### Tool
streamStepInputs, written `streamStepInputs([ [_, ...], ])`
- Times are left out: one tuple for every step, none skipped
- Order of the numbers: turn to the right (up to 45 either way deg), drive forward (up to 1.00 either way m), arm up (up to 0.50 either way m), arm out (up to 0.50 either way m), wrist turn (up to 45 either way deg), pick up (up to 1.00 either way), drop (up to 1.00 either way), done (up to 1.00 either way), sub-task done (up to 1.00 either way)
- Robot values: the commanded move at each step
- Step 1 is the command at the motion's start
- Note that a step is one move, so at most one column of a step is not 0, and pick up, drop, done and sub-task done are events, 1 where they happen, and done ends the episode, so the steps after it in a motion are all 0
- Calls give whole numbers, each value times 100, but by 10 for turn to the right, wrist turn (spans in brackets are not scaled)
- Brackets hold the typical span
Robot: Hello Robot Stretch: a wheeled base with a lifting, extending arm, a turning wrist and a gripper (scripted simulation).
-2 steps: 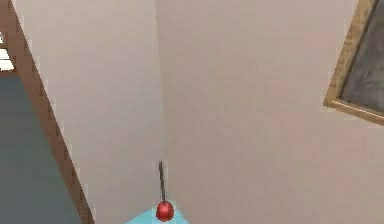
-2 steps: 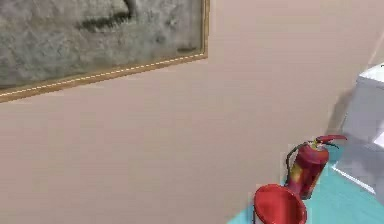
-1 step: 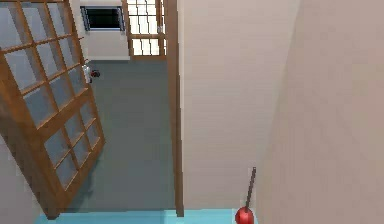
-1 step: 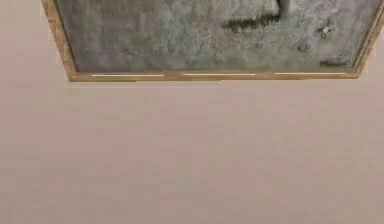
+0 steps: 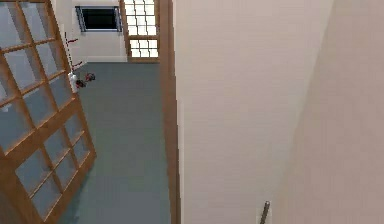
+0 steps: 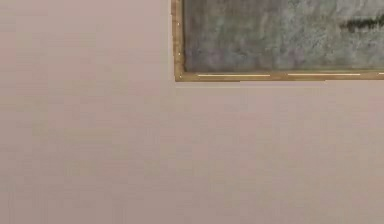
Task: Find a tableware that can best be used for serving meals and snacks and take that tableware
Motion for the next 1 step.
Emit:
streamStepInputs([
  [-270, 0, 0, 0, 0, 0, 0, 0, 0],
])
